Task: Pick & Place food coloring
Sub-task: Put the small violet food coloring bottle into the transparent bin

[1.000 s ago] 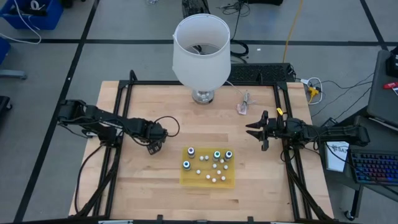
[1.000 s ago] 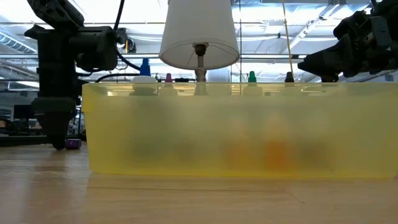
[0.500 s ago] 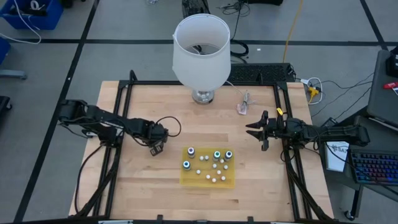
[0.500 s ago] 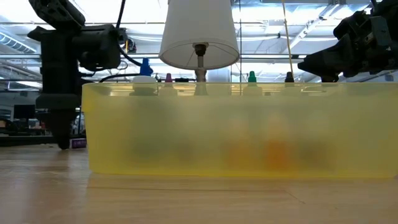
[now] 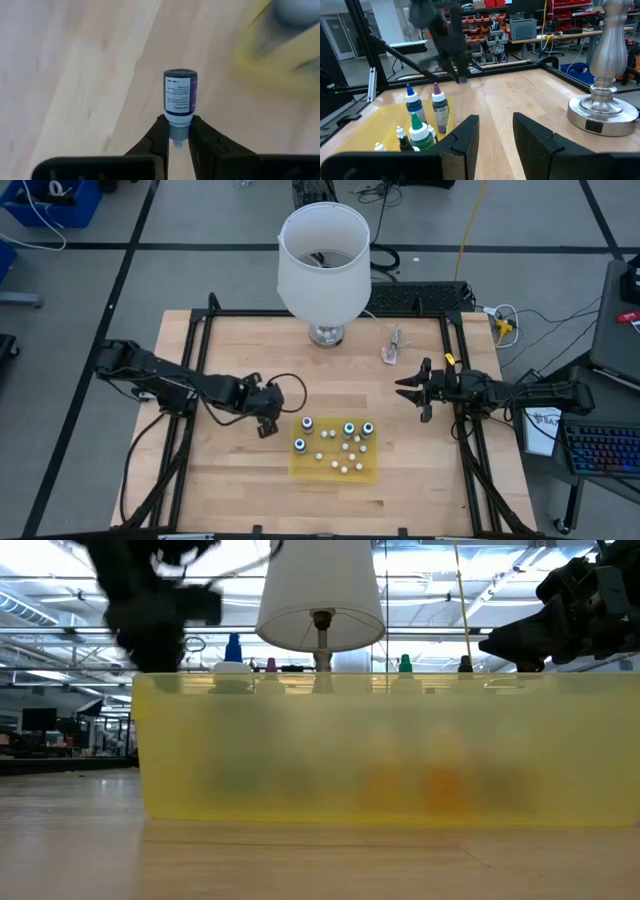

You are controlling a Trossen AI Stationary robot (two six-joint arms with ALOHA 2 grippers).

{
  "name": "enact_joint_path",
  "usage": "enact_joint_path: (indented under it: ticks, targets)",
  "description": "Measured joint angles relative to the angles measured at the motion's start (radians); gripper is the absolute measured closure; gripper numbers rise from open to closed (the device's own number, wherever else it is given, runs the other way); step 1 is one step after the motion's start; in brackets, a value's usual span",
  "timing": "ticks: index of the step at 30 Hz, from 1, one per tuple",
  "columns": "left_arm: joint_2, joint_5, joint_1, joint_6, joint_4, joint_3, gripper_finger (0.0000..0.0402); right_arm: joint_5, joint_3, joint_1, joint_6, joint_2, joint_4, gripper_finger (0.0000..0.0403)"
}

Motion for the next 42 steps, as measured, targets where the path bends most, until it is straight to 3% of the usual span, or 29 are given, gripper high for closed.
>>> enact_joint_path:
  ticks: [6,13,20,24,27,30,36,42]
  targets:
    - [-0.002,-0.049,-0.067,0.149,0.123,0.175,0.0353,0.000,0.000,0.000,0.000,0.000,0.000,0.0291]
    - [-0.002,-0.059,-0.099,0.414,0.376,0.213,0.0353,0.000,0.000,0.000,0.020,0.000,0.038,0.0291]
    - [0.027,-0.093,-0.011,0.459,0.387,0.219,0.0353,0.000,0.000,0.000,0.077,0.000,0.196,0.0291]
    - [0.094,-0.058,0.066,0.459,0.289,0.282,0.0353,0.006,0.000,0.000,0.078,0.010,0.247,0.0291]
    - [0.179,-0.030,0.106,0.503,0.248,0.356,0.0353,0.089,0.002,-0.002,0.072,0.038,0.307,0.0291]
    - [0.276,0.050,0.124,0.565,0.223,0.433,0.0353,0.103,0.046,-0.002,-0.003,0.110,0.294,0.0291]
    - [0.401,-0.004,0.126,0.641,0.125,0.563,0.0353,0.103,0.186,-0.001,-0.057,0.413,0.289,0.0283]
    - [0.443,-0.004,0.140,0.648,0.102,0.627,0.0353,0.049,0.325,0.006,-0.115,0.780,0.405,0.0240]
